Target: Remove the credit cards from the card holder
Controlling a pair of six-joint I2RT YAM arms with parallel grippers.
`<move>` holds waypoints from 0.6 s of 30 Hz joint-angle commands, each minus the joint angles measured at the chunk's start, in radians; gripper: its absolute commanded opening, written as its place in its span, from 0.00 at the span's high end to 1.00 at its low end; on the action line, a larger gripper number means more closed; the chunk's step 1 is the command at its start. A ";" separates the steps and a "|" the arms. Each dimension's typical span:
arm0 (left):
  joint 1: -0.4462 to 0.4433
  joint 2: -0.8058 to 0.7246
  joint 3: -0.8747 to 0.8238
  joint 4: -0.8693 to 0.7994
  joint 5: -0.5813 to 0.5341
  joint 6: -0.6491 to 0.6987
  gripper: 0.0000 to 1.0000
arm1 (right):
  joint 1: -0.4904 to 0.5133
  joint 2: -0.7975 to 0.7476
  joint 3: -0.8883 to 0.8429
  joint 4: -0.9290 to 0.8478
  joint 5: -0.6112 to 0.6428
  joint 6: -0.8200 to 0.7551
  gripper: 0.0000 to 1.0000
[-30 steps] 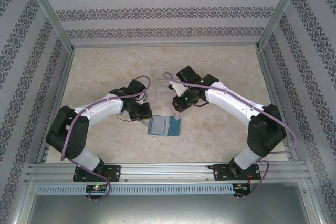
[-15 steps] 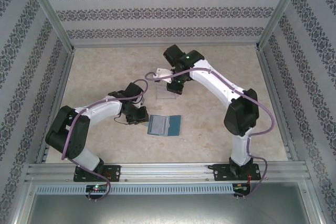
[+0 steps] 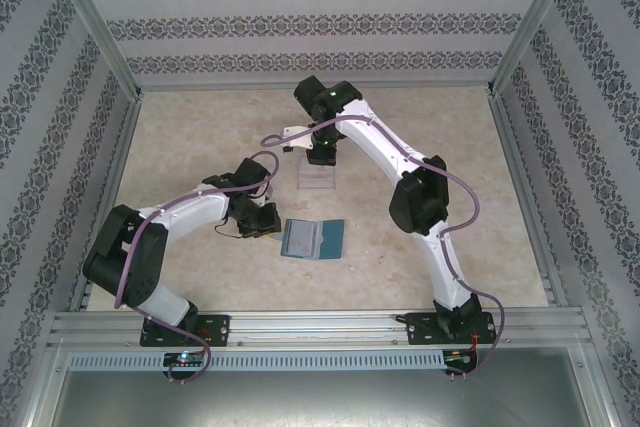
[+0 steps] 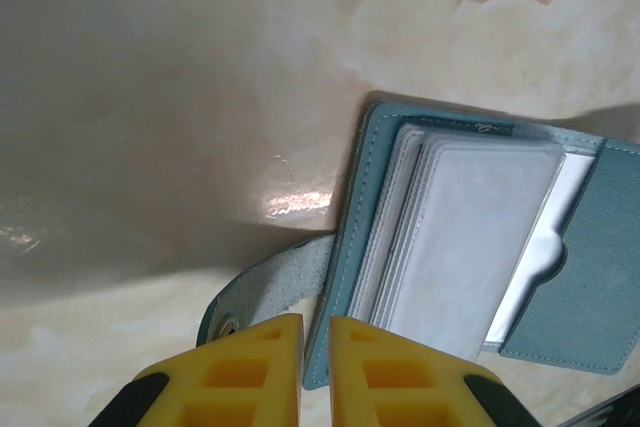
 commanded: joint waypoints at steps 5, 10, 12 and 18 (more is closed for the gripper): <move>0.016 -0.024 -0.017 -0.001 -0.014 -0.011 0.86 | -0.002 0.091 0.075 -0.082 0.024 -0.056 1.00; 0.017 -0.021 -0.019 -0.001 -0.013 -0.009 0.86 | 0.002 0.128 0.075 -0.097 0.011 -0.062 1.00; 0.018 -0.022 -0.019 -0.001 -0.013 -0.009 0.86 | 0.004 0.137 0.075 -0.098 0.003 -0.061 1.00; 0.023 -0.023 -0.021 -0.005 -0.013 -0.007 0.86 | 0.011 0.152 0.109 -0.117 0.002 -0.062 1.00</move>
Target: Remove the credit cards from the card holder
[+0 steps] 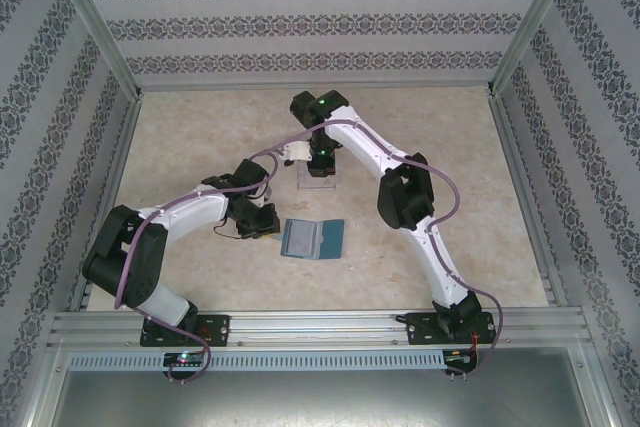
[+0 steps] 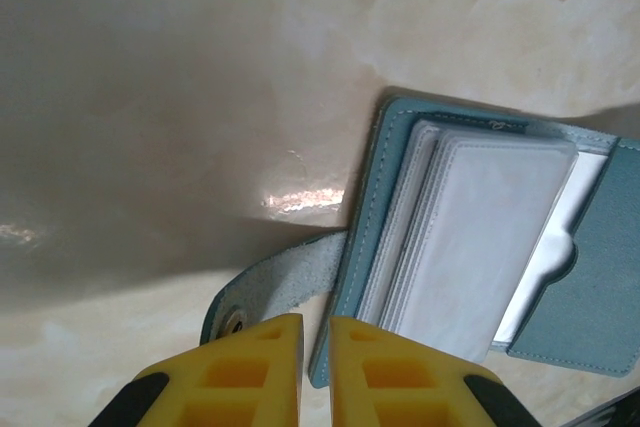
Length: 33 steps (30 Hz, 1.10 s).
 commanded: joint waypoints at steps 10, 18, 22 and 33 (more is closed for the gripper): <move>0.017 -0.024 -0.016 -0.002 -0.008 -0.007 0.86 | 0.016 -0.068 0.133 -0.060 0.005 -0.031 1.00; 0.017 -0.044 -0.044 -0.008 -0.005 -0.002 0.86 | 0.008 0.006 0.168 -0.032 0.028 -0.046 1.00; 0.018 -0.042 -0.045 -0.012 -0.004 0.004 0.86 | 0.008 0.032 0.168 -0.031 0.006 -0.052 1.00; 0.016 -0.220 -0.142 -0.178 0.007 0.091 0.86 | 0.011 0.063 0.143 -0.055 -0.048 -0.054 1.00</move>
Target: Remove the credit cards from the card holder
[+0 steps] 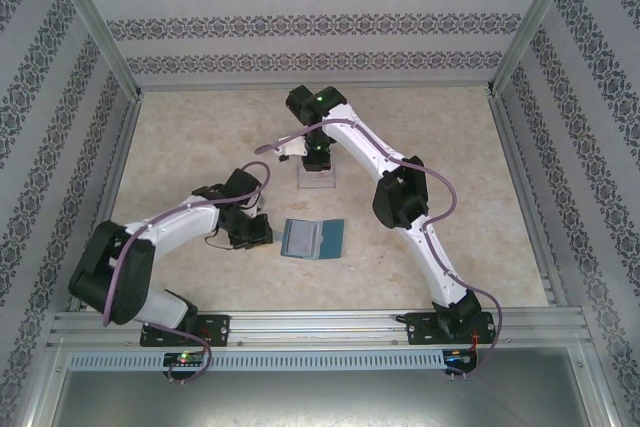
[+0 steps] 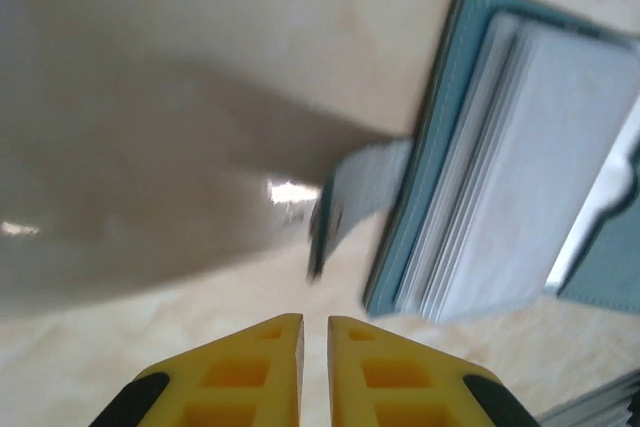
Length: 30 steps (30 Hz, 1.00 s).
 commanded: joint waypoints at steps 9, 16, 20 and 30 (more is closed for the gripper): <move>-0.013 -0.020 0.064 -0.045 -0.001 0.001 0.86 | -0.004 0.009 -0.014 -0.061 -0.056 -0.017 1.00; -0.057 0.090 0.155 0.092 -0.009 -0.098 0.86 | -0.011 0.020 -0.025 -0.070 -0.098 -0.024 1.00; -0.057 0.104 0.155 0.103 -0.033 -0.102 0.87 | -0.016 0.038 -0.010 -0.073 -0.107 -0.023 1.00; -0.057 0.134 0.176 0.075 -0.055 -0.076 0.87 | -0.039 -0.039 -0.053 0.102 -0.030 0.045 0.75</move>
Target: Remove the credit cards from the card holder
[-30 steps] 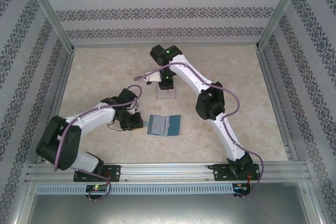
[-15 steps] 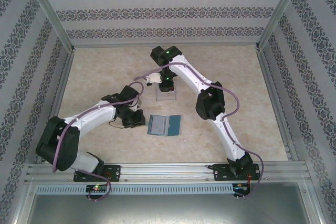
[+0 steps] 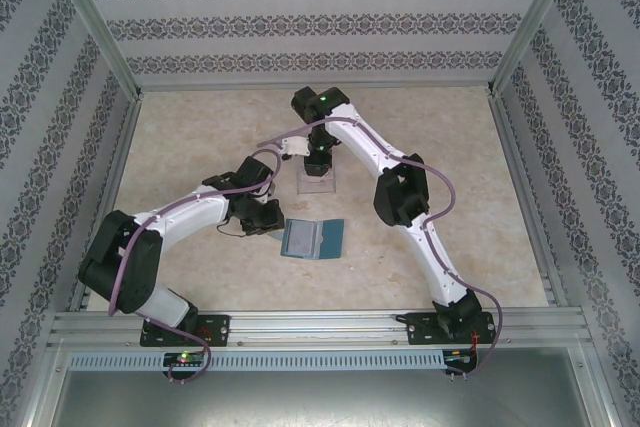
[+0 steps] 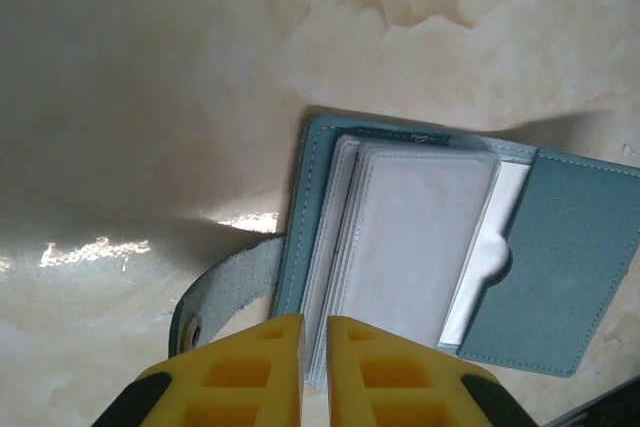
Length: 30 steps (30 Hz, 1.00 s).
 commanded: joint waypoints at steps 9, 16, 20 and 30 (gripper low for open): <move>-0.008 0.039 0.070 -0.021 -0.034 0.031 0.87 | -0.006 -0.106 -0.088 0.159 0.063 0.036 0.69; -0.009 0.072 0.084 -0.018 -0.034 0.043 0.87 | 0.005 -0.104 -0.180 0.209 0.079 0.029 0.65; -0.006 0.086 0.086 -0.013 -0.035 0.047 0.87 | 0.009 -0.106 -0.212 0.237 0.083 0.031 0.62; -0.006 0.110 0.082 -0.012 -0.040 0.063 0.87 | 0.011 -0.222 -0.267 0.275 0.059 0.079 0.58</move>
